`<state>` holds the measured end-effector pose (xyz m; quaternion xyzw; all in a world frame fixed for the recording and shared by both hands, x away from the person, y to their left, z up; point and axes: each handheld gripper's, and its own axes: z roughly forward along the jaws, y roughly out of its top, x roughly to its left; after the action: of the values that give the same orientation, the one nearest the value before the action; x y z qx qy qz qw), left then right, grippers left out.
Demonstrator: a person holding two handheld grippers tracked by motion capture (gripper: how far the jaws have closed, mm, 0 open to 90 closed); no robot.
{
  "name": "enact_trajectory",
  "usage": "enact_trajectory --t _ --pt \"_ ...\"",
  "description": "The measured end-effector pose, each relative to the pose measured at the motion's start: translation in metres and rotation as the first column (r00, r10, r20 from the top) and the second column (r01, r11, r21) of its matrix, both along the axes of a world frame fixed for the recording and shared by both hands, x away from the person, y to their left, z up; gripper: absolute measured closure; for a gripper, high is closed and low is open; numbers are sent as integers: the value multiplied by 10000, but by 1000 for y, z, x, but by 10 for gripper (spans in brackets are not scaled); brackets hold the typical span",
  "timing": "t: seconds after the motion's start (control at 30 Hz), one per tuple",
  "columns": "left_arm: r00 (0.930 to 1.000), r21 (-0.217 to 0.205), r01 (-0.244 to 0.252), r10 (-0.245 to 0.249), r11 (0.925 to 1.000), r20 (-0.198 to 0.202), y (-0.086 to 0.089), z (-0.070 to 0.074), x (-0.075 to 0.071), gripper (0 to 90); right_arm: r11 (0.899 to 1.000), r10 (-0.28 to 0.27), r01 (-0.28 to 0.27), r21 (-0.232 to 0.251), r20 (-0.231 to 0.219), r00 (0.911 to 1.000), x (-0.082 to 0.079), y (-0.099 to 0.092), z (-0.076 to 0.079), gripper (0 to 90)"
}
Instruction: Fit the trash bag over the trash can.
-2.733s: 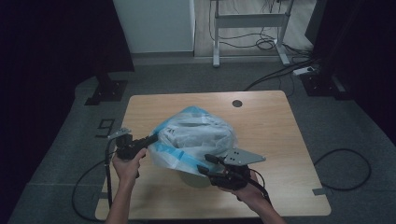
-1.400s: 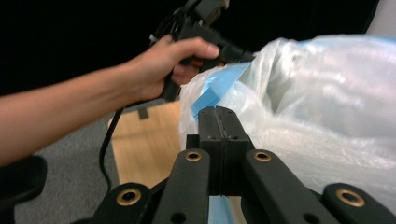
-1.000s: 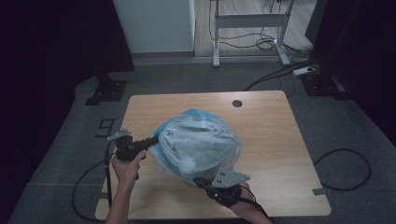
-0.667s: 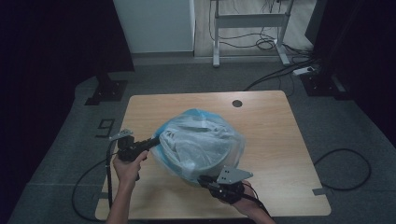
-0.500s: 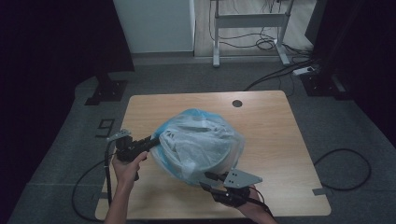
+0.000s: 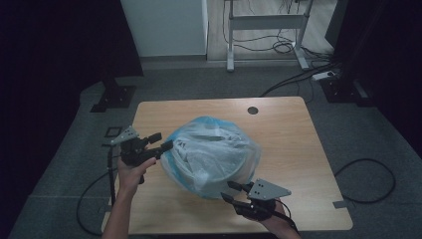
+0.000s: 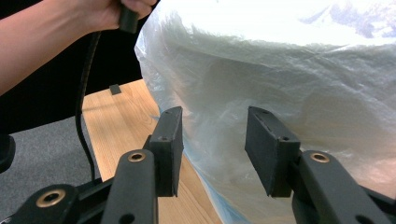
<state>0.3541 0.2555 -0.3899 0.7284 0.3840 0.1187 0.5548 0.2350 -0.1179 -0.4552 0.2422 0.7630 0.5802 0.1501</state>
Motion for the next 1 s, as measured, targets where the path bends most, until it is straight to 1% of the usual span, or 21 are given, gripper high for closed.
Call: enact_trajectory --t 0.13,0.17,0.23,0.3,0.37,0.5,0.6,0.63,0.7,0.8,0.87,0.9,1.0 --pt "9995 84 315 -316 9995 62 -7 4 16 333 10000 -5 5 51 -14 10000 0 -1 1 558" --pt "9993 75 370 -371 9993 71 -8 5 18 336 10000 -1 1 57 -9 10000 0 -1 1 558" --pt "9987 183 502 -503 9986 22 -11 6 26 343 10000 12 -12 70 4 10000 0 0 1 558" --pt "9978 210 660 -662 9976 73 -14 8 32 350 10000 21 -21 59 -12 10000 0 1 1 558" --pt "9967 198 815 -816 9965 30 -17 9 37 357 10000 15 -15 59 -23 10000 0 2 1 558" --pt "9937 371 1120 -1116 9930 -115 -25 10 48 366 9999 -65 65 77 -48 10000 1 2 1 558" --pt "9933 441 1152 -1146 9924 -154 -28 10 53 436 9999 -129 129 81 -44 9999 1 2 1 558" --pt "9928 489 1196 -1189 9916 -171 -29 10 54 473 9998 -151 151 89 -38 9999 0 2 1 558" --pt "9941 588 1072 -1060 9925 -241 -30 11 57 575 9998 -174 174 86 -13 9998 -1 3 1 558" --pt "9929 257 1092 -1078 9937 -503 -29 12 61 716 9999 -153 153 51 -26 9999 -2 4 -1 558" --pt "9928 135 1006 -995 9948 -662 -27 13 65 782 9999 -104 104 12 -60 9999 -2 5 -3 557" --pt "9929 -21 947 -946 9955 -719 -25 13 67 809 10000 -67 67 -15 -86 9999 -2 6 -4 555" --pt "9944 -185 731 -743 9972 -746 -22 11 72 867 10000 10 -11 -99 -177 9998 2 10 -8 551"
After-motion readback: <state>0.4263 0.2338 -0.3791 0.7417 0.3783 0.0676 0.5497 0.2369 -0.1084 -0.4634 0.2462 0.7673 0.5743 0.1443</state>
